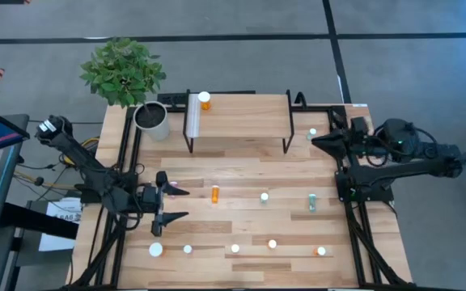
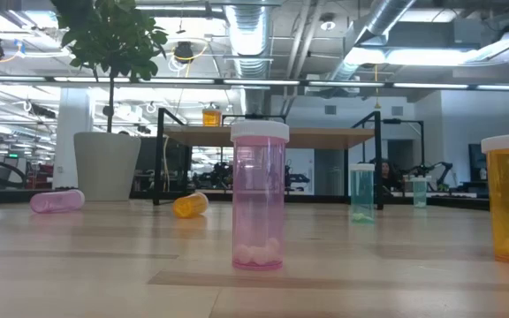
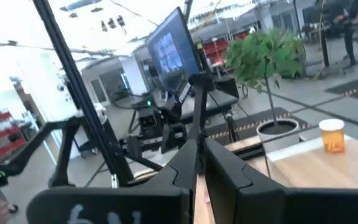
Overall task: Pick and place medicine bottles onto shelf by color
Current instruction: Put the top right green pill bottle on the shelf
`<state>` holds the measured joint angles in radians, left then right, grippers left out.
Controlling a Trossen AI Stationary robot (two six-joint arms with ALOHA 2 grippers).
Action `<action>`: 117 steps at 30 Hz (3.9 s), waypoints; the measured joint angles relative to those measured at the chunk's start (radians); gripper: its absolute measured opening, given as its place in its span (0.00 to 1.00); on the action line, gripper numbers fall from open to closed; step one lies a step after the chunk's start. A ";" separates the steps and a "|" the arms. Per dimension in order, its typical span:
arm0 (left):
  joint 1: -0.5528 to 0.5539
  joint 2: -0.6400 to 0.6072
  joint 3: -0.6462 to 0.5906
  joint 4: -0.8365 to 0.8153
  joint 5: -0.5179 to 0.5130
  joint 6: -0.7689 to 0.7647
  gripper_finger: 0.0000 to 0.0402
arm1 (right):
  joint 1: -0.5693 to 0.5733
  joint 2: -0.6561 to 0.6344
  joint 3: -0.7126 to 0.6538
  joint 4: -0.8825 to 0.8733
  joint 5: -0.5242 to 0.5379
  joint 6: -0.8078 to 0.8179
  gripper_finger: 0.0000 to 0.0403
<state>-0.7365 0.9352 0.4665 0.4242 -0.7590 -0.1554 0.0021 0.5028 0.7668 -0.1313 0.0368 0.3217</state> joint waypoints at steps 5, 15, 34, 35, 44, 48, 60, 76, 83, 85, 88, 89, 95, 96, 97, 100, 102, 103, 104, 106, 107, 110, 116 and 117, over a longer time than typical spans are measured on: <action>0.002 0.000 0.000 0.026 -0.002 0.035 0.69 | 0.030 0.137 0.063 -0.095 -0.004 0.001 0.14; 0.002 0.000 -0.001 0.017 -0.004 0.004 0.69 | 0.081 0.365 0.197 -0.621 0.131 0.109 0.14; 0.002 0.000 -0.001 -0.017 -0.005 -0.036 0.69 | 0.047 0.186 -0.006 -0.858 0.518 0.362 0.15; 0.002 0.000 -0.001 -0.017 -0.004 -0.036 0.69 | 0.018 0.169 -0.023 -0.861 0.517 0.362 0.16; 0.003 0.000 -0.001 -0.015 -0.005 -0.021 0.69 | -0.198 0.071 -0.151 -0.752 0.510 0.342 0.30; 0.017 0.000 -0.001 -0.015 -0.002 -0.021 0.69 | -0.254 0.073 -0.151 -0.675 0.548 0.351 0.34; 0.036 0.000 -0.001 -0.016 0.022 -0.028 0.69 | -0.359 0.190 -0.150 -0.638 0.548 0.339 0.37; 0.036 0.000 -0.001 -0.017 0.030 -0.030 0.69 | -0.442 0.471 -0.150 -0.614 0.593 0.279 0.27; 0.036 0.000 -0.001 -0.023 0.030 -0.034 0.69 | -0.472 0.484 -0.150 -0.504 0.590 0.208 0.24; 0.036 0.000 -0.001 -0.024 0.030 -0.042 0.69 | -0.490 0.477 -0.150 -0.481 0.589 0.187 0.24; 0.036 0.000 -0.001 -0.024 0.030 -0.042 0.69 | -0.519 0.476 -0.150 -0.462 0.556 0.170 0.25; 0.036 0.000 -0.001 -0.025 0.030 -0.042 0.69 | -0.527 0.476 -0.150 -0.457 0.548 0.167 0.26; 0.036 0.000 -0.001 -0.025 0.030 -0.049 0.69 | -0.542 0.449 -0.233 -0.346 0.533 0.139 0.27; 0.036 0.000 -0.001 -0.025 0.030 -0.050 0.69 | -0.542 0.434 -0.254 -0.324 0.532 0.139 0.27; 0.036 0.000 -0.001 -0.025 0.030 -0.050 0.69 | -0.542 0.417 -0.276 -0.303 0.528 0.138 0.27; 0.036 0.000 -0.001 -0.025 0.030 -0.050 0.69 | -0.542 0.358 -0.328 -0.259 0.518 0.137 0.27; 0.036 0.000 -0.001 -0.024 0.030 -0.050 0.69 | -0.542 0.317 -0.353 -0.244 0.517 0.138 0.27; 0.036 0.000 -0.001 -0.024 0.030 -0.051 0.69 | -0.542 0.302 -0.365 -0.238 0.519 0.138 0.27; 0.036 0.000 -0.001 -0.026 0.030 -0.053 0.69 | -0.546 0.290 -0.378 -0.232 0.525 0.139 0.27; 0.036 0.000 -0.001 -0.025 0.030 -0.056 0.69 | -0.562 0.275 -0.402 -0.234 0.530 0.145 0.28; 0.036 0.000 -0.001 -0.025 0.030 -0.059 0.69 | -0.572 0.271 -0.409 -0.228 0.531 0.145 0.29; 0.036 0.000 -0.001 -0.024 0.030 -0.059 0.69 | -0.599 0.267 -0.428 -0.218 0.533 0.148 0.35; 0.036 0.000 -0.001 -0.030 0.030 -0.056 0.69 | -0.629 0.271 -0.435 -0.183 0.513 0.149 0.53; 0.036 0.000 -0.001 -0.031 0.030 -0.056 0.69 | -0.632 0.271 -0.435 -0.172 0.511 0.149 0.55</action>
<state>-0.7002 0.9352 0.4656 0.3936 -0.7288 -0.2119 -0.6304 0.7738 0.3317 -0.3032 0.5474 0.4710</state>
